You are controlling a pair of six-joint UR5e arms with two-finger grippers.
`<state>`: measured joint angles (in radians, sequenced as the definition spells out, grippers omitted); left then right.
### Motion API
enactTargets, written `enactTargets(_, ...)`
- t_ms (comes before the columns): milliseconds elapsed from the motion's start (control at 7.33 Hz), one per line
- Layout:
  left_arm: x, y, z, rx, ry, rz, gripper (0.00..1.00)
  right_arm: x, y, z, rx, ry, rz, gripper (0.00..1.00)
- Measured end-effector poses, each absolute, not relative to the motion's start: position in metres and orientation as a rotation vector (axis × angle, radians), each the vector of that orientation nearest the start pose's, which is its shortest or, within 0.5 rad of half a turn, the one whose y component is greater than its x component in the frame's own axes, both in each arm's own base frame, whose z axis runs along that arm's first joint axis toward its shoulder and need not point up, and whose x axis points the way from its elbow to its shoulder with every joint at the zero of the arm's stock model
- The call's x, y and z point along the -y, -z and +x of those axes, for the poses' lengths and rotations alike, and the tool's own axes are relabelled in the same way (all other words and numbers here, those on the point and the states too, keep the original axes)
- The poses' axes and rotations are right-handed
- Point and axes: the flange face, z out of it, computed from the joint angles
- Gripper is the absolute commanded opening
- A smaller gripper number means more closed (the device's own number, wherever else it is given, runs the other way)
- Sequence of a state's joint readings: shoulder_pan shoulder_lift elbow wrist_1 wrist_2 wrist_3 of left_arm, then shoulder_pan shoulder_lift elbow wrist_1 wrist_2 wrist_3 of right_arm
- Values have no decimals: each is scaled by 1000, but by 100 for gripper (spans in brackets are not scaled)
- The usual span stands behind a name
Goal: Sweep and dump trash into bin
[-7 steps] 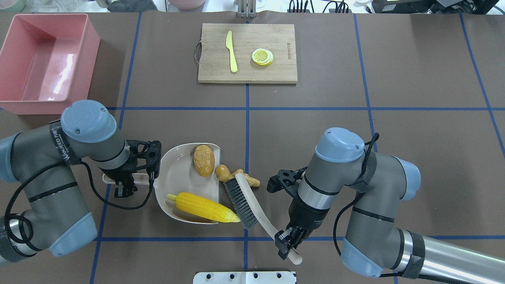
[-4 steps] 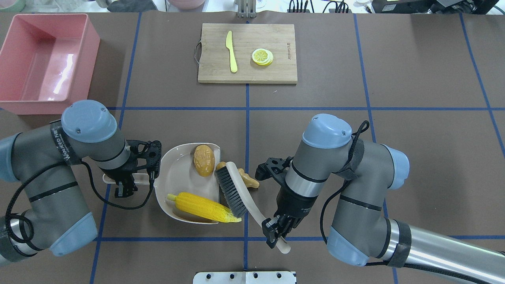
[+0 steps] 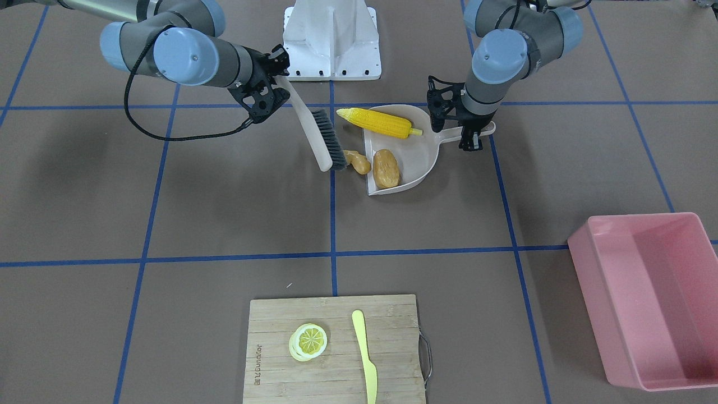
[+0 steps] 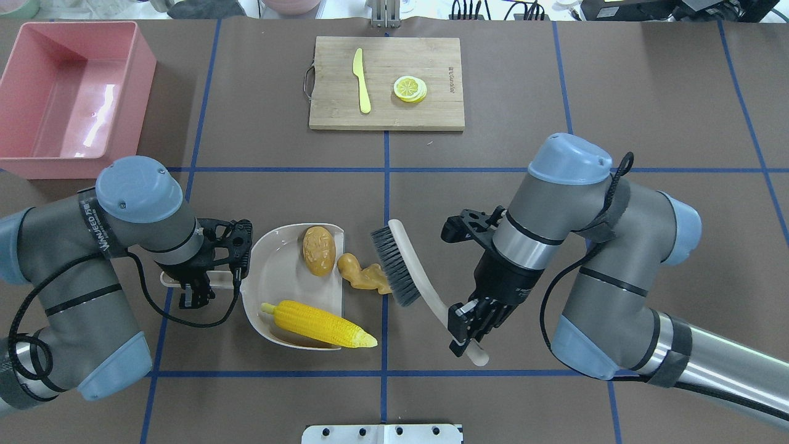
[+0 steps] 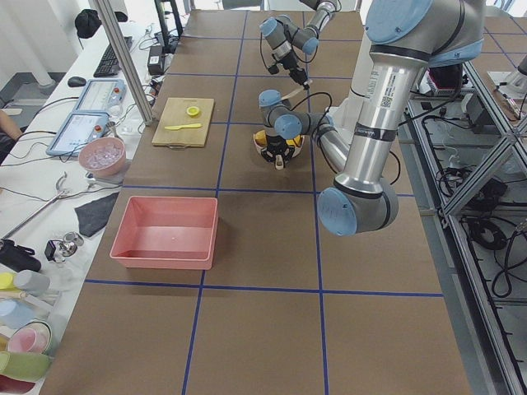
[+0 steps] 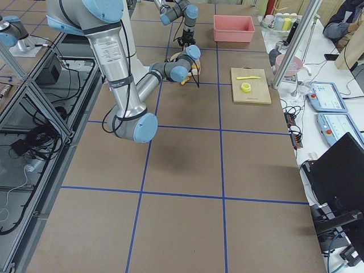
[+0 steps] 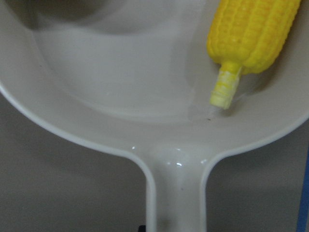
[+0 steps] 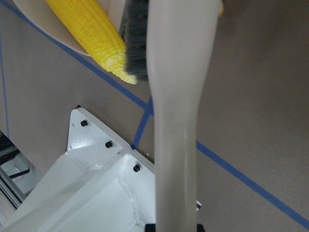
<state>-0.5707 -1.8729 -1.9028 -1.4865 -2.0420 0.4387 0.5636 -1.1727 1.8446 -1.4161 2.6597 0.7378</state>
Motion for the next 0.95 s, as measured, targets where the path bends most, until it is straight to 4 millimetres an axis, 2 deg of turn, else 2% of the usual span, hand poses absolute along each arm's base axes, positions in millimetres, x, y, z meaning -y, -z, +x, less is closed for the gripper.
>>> enactTargets(136, 384, -359, 435, -653, -1502, 433, 0, 344, -284, -447, 1235, 662, -326, 0)
enactTargets(273, 384, -359, 436, -653, -1501, 433, 0, 339, -296, -443, 1226, 657, -343, 0)
enactTargets(545, 386, -357, 438, -654, -1501, 435, 0, 317, -309, -453, 1209, 682, -385, 0)
enactTargets(955, 387, -355, 439, -653, -1501, 435, 0, 289, -313, -469, 1193, 723, -426, 0)
